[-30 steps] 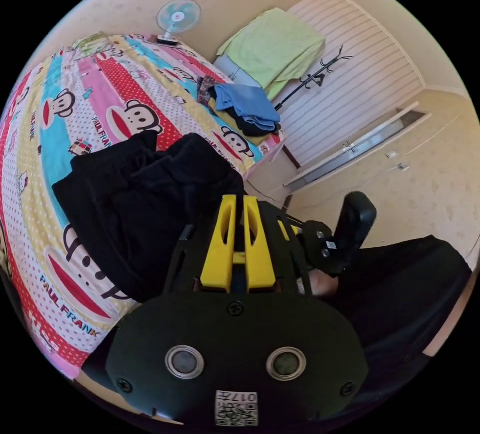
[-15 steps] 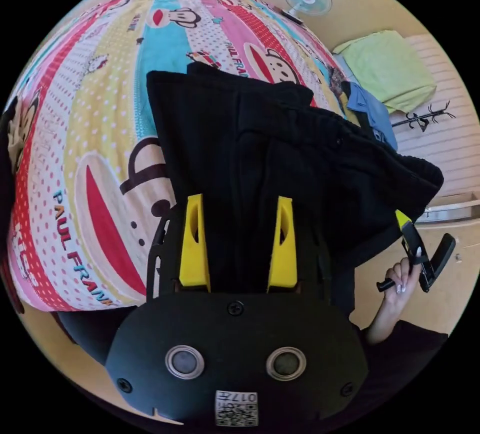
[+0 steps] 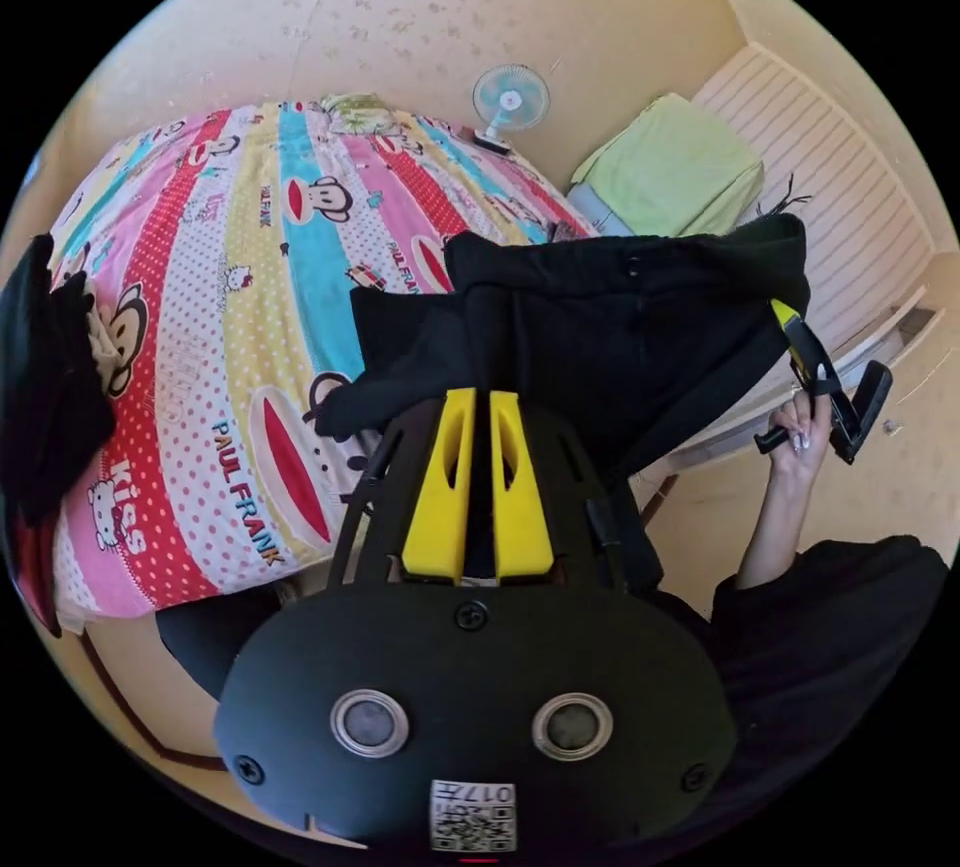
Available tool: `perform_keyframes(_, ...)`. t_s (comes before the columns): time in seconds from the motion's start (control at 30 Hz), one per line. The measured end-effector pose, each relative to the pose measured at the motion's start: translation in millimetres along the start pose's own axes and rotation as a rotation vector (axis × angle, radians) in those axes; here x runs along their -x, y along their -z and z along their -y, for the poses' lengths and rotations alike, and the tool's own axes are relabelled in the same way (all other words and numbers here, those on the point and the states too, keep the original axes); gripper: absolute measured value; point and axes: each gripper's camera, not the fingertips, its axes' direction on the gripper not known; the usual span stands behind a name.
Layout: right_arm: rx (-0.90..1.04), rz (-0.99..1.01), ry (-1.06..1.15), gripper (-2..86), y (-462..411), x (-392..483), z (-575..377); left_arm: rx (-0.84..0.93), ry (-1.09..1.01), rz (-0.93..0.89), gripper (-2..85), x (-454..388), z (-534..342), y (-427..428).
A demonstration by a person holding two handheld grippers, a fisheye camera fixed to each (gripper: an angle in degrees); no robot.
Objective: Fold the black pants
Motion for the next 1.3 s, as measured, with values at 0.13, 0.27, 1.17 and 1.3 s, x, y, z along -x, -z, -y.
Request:
perform_keyframes(0.13, -0.267, 0.170, 0.179, 2.4, 69.6, 36.5, 27.1, -0.162, 0.006, -0.012, 6.3, 6.4, -27.8, 76.6)
perform_keyframes(0.27, -0.443, 0.326, 0.327, 2.4, 109.1, 72.4, 47.2, -0.180, -0.026, -0.131, 19.7, 16.5, -52.9, 109.8)
perform_keyframes(1.17, -0.827, 0.388, 0.197, 2.0, 260.6, 88.3, 135.3, -1.200, -0.501, -0.257, -0.1, -157.0, -145.3, 400.4)
perform_keyframes(1.3, -0.760, 0.271, 0.059, 2.3, 181.5, 73.3, 110.1, -1.229, -0.303, -0.225, -0.2, -127.4, -151.4, 338.5)
